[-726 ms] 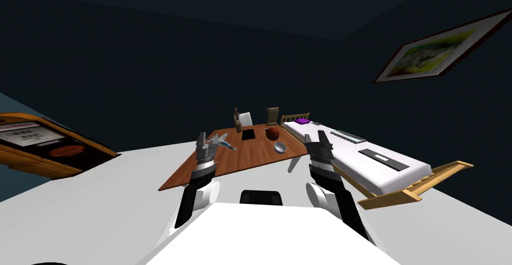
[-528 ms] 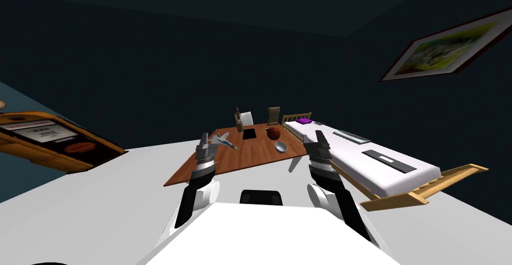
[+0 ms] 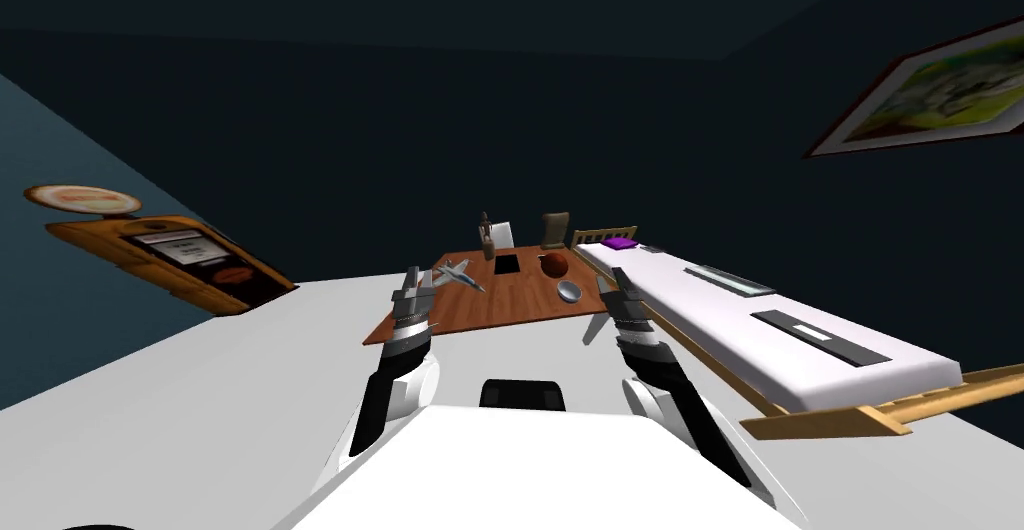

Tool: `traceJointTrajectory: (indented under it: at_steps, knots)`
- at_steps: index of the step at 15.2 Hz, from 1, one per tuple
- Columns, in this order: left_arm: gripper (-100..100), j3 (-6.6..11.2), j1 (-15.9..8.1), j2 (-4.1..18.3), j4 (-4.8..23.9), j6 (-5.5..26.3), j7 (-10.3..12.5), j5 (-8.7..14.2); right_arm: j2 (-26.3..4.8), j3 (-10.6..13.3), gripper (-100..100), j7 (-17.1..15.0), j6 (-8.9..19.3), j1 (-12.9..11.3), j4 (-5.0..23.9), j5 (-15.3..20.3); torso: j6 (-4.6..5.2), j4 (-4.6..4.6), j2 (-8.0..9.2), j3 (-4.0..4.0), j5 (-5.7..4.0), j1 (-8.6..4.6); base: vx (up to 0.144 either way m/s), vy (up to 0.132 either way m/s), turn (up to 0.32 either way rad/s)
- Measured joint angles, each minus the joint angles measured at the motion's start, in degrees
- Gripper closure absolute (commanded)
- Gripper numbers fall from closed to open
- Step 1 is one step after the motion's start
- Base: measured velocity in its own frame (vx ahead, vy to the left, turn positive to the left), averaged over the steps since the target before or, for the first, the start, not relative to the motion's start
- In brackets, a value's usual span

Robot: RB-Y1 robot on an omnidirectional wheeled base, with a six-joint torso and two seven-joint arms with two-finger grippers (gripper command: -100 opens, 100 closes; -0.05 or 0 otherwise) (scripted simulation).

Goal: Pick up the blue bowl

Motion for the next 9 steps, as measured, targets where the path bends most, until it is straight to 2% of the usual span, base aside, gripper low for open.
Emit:
traceJointTrajectory:
  at_steps: [4, 7, 9]
  knots:
    - [0, 0.00, 0.0, 0.0, 0.0, 0.0, 0.0, 0.0, -4.3, 1.7, -100, 0.7, 0.0, 1.2, 2.4, 1.3, 0.00, 0.01, 0.04, 0.02, 0.01, 0.00, -0.091, 0.043, 0.202]
    - [0, 0.00, 0.0, 0.0, 0.0, 0.0, 0.0, 0.0, -7.7, 3.0, -100, 1.1, -0.6, 2.4, 5.5, 2.3, -0.02, 0.01, 0.04, 0.02, 0.00, -0.01, -0.085, 0.041, 0.204]
    - [0, 0.01, 0.0, 0.0, 0.0, 0.0, 0.0, 0.0, -9.8, 3.3, -100, 1.2, -0.4, 2.6, 6.7, 2.6, 0.03, 0.00, -0.03, -0.01, -0.01, -0.07, -0.057, 0.025, 0.075]
